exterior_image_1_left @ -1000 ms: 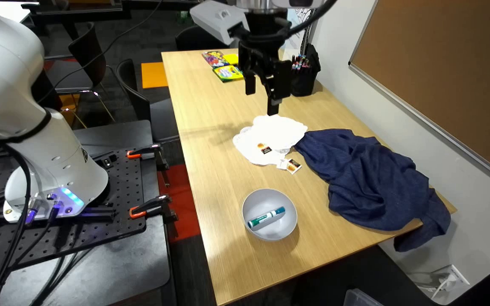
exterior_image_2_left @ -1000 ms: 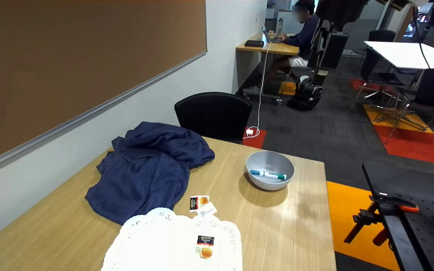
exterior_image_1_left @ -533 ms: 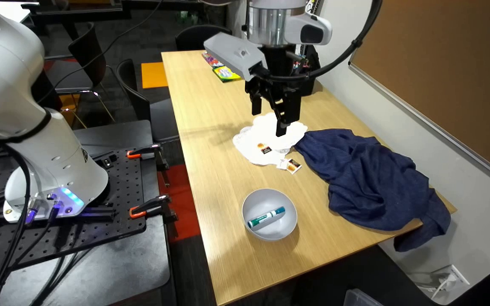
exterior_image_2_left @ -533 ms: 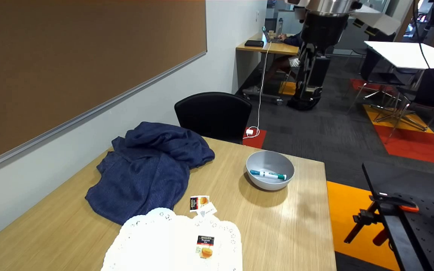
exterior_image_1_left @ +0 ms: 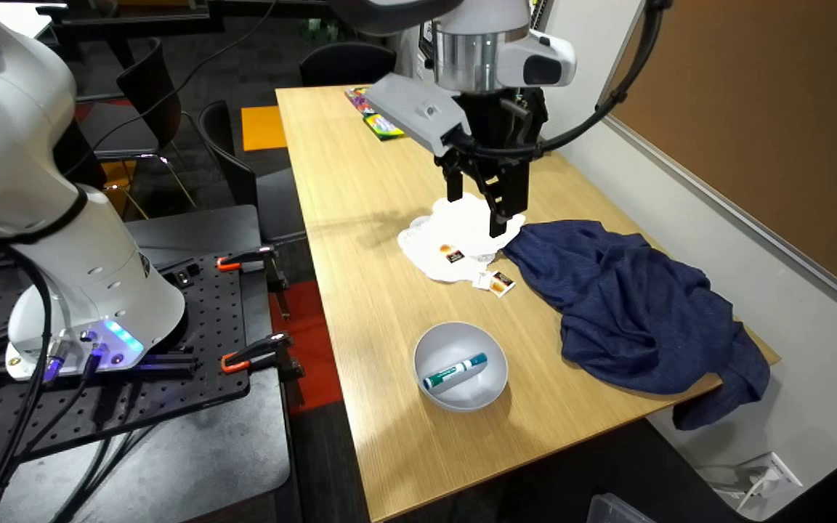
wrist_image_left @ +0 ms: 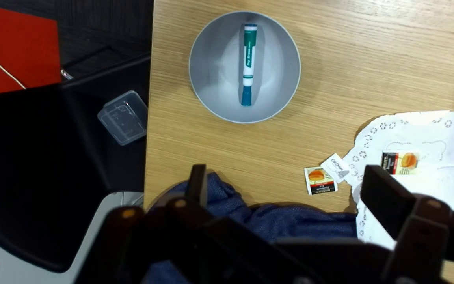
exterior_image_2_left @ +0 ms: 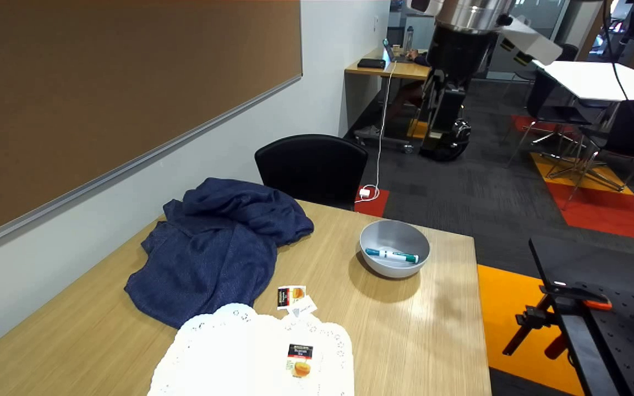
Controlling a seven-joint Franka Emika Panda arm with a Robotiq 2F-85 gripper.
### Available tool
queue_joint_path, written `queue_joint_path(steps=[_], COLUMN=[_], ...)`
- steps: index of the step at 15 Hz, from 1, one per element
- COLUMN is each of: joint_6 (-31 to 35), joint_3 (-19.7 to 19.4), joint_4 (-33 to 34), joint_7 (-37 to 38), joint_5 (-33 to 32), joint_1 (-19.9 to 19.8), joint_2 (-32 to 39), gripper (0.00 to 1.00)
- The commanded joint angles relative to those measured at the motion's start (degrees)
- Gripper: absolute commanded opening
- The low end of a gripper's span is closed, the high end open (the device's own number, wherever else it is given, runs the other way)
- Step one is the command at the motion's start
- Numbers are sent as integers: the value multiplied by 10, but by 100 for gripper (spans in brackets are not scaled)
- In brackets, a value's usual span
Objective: Take the marker out of the bowl and put it on the table
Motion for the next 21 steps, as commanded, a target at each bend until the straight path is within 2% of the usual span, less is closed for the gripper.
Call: queue_joint_path(steps=[1, 4, 6, 15, 16, 17, 21], joint_6=[68, 94, 93, 154, 144, 145, 144], joint_3=[-10, -12, -6, 7, 7, 14, 16], joint_4=[18, 35, 51, 126, 133, 109, 128], joint_7=[-36, -78, -95, -23, -15, -32, -21], joint_5=[42, 100, 117, 76, 69, 72, 67], joint_1=[-4, -13, -26, -57, -55, -64, -64], joint_2=[68, 127, 163, 334, 344, 318, 346], gripper=[100, 100, 100, 100, 100, 100, 100])
